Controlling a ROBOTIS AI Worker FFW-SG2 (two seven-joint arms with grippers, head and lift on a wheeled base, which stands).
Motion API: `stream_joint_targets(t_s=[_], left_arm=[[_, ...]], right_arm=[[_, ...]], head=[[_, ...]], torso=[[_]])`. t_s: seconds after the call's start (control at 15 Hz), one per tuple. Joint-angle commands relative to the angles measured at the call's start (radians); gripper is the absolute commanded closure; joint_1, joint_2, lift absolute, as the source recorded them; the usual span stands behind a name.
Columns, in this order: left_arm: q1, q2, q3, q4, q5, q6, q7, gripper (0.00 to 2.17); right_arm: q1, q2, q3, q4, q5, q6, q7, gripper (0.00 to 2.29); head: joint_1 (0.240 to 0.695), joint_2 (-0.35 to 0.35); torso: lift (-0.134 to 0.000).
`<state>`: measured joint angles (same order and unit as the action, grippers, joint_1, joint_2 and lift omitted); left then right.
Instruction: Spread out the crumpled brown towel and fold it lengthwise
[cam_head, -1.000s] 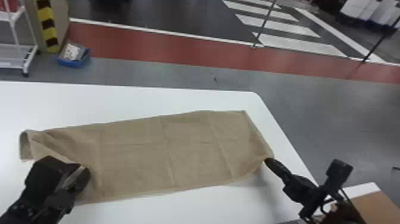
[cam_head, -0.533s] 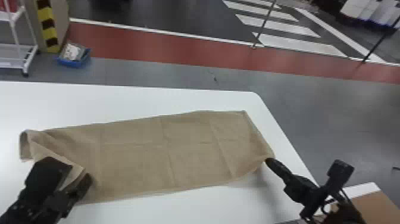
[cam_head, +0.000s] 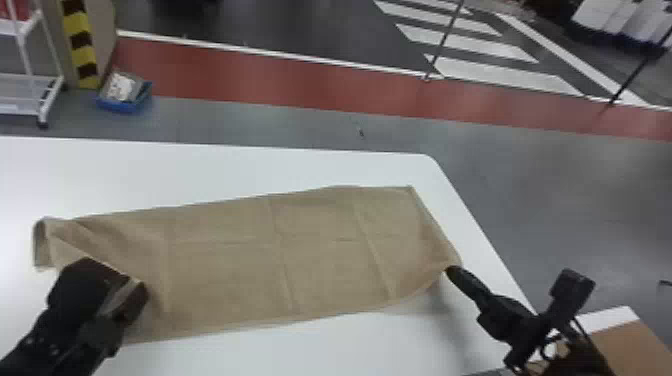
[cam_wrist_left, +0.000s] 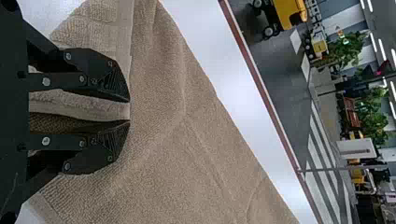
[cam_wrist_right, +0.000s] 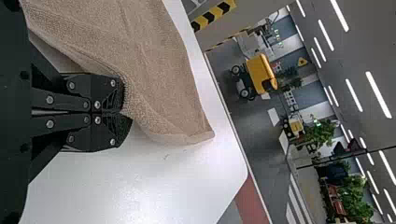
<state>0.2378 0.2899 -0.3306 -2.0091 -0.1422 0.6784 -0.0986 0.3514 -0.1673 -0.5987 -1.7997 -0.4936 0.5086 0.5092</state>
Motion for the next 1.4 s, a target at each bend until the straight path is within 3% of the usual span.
stream_joint_targets(t_s=[0.0,0.53,1.07,1.27,1.33], left_arm=[[-0.002,0.0,-0.002,0.003,-0.004,0.03,-0.004,0.92],[0.008,0.006,0.019,-0.03,0.013,0.03,-0.01,1.0],[0.066,0.017,0.143,-0.123,0.023,0.045,-0.012,1.0],[0.121,0.017,0.246,-0.188,0.099,0.042,-0.013,1.0],[0.13,0.017,0.274,-0.207,0.127,0.042,-0.013,1.09]], right_arm=[[0.0,-0.001,-0.003,0.003,0.0,0.0,0.002,1.65],[0.0,-0.001,-0.007,0.003,-0.005,0.0,0.005,1.65],[-0.006,-0.003,-0.03,0.0,-0.005,0.006,0.006,1.65],[-0.005,-0.005,-0.056,-0.056,-0.006,0.043,0.008,1.66],[-0.009,-0.006,-0.07,-0.076,-0.006,0.068,0.008,1.66]], head=[[0.695,-0.35],[0.695,-0.35],[0.695,-0.35],[0.695,-0.329],[0.695,-0.32]], torso=[[-0.123],[-0.123],[-0.123],[-0.123],[-0.123]])
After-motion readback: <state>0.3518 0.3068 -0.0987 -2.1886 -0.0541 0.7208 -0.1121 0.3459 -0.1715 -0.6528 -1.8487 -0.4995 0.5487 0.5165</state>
